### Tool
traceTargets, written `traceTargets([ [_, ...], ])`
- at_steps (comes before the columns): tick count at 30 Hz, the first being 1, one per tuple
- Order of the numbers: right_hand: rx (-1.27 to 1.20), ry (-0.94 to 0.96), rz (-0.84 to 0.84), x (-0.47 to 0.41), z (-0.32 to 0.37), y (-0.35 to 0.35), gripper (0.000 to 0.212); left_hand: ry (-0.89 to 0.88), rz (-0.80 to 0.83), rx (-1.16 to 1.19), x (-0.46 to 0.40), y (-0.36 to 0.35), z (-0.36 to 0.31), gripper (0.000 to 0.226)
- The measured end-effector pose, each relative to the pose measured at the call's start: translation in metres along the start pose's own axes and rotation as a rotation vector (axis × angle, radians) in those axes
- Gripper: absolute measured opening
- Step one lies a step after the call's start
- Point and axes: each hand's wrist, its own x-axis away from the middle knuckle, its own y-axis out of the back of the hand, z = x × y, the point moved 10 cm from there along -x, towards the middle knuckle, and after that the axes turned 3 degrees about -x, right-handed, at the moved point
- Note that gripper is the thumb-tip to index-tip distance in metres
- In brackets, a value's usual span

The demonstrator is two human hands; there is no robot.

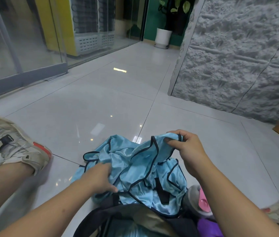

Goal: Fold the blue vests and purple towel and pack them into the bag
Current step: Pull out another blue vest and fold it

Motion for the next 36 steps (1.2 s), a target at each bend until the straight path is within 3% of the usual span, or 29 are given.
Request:
traceTargets([
  [3, -0.002, 0.001, 0.005, 0.001, -0.001, -0.004, 0.016, -0.022, -0.024, -0.035, -0.003, -0.017, 0.002, 0.075],
  [10, 0.048, -0.011, 0.012, 0.004, 0.000, -0.010, 0.011, -0.005, -0.058, -0.145, -0.003, -0.028, 0.013, 0.079],
  [16, 0.061, -0.006, -0.010, 0.005, 0.000, -0.010, 0.015, 0.029, -0.072, 0.160, -0.007, 0.014, 0.013, 0.040],
  [20, 0.055, 0.045, -0.062, 0.004, 0.003, -0.008, 0.012, -0.017, -0.181, 0.328, 0.000, 0.067, 0.000, 0.022],
  [24, 0.057, 0.088, -0.075, 0.003, 0.017, -0.007, 0.020, -0.034, -0.269, 0.310, 0.012, 0.123, -0.013, 0.008],
  [27, 0.062, 0.114, -0.114, 0.001, 0.031, -0.001, 0.021, -0.068, -0.377, 0.303, 0.029, 0.162, -0.021, 0.019],
  [30, 0.030, 0.158, -0.188, -0.002, 0.050, 0.013, 0.014, -0.065, -0.434, 0.553, 0.036, 0.184, -0.017, 0.042],
  [33, -0.019, 0.199, -0.227, -0.003, 0.070, 0.022, 0.018, -0.097, -0.378, 0.670, 0.043, 0.193, -0.024, 0.053],
  [36, -0.017, 0.243, -0.252, -0.006, 0.091, 0.026, 0.022, -0.178, -0.253, 0.565, 0.053, 0.199, -0.043, 0.058],
])
